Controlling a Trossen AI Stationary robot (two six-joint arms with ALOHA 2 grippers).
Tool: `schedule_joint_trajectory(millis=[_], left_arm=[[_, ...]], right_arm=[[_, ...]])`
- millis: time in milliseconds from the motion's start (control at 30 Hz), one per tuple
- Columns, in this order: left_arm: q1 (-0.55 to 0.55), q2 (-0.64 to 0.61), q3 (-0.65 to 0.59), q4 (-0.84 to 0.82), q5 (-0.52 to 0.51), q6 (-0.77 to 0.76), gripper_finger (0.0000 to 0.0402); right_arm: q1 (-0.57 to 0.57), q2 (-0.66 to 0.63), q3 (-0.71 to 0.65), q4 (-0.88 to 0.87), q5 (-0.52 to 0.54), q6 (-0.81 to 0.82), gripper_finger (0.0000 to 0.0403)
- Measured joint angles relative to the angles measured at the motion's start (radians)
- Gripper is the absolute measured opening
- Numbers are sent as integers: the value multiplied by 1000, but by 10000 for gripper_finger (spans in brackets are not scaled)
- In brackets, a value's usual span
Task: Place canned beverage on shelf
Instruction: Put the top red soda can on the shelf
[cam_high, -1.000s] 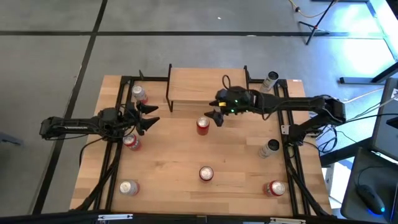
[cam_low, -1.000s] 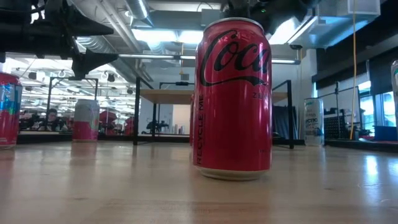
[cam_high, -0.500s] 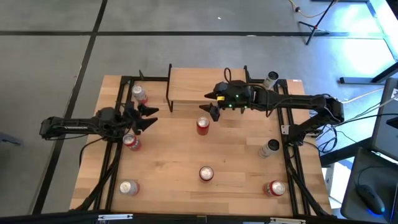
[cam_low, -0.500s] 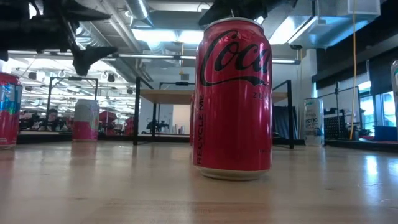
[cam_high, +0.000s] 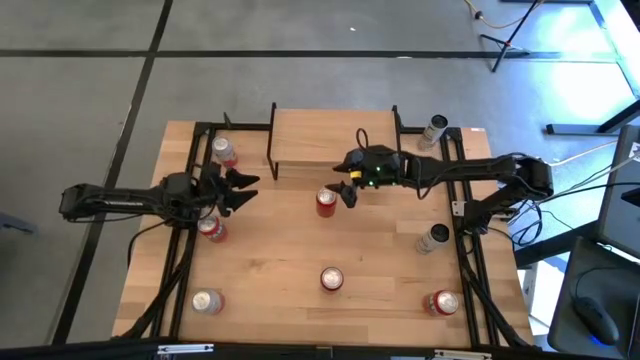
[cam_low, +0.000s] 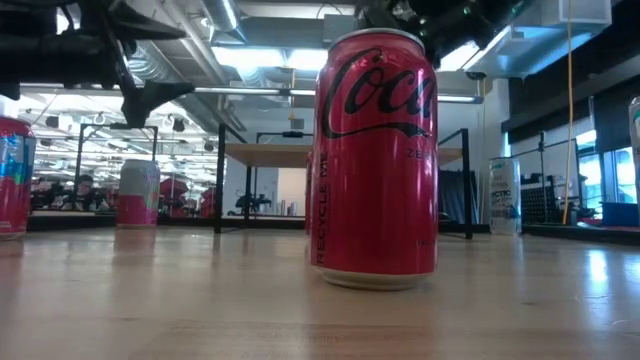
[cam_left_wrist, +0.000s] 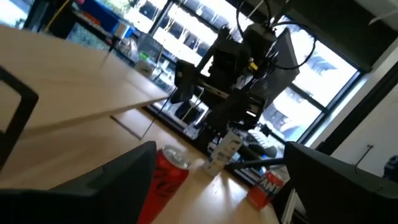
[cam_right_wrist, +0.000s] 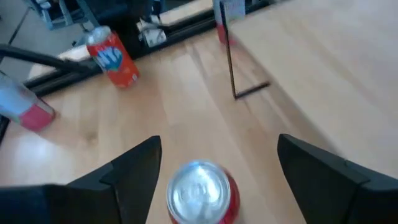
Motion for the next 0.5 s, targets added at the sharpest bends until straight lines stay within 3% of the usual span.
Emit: schedule_joint_trajectory(millis=[167, 500], left_arm=[[0, 50, 0, 10, 8, -26, 347], [0, 60, 0, 20, -73, -26, 347]], right_arm=[[52, 10, -70, 73, 19, -17, 310], [68, 140, -75, 191, 58, -78, 310]])
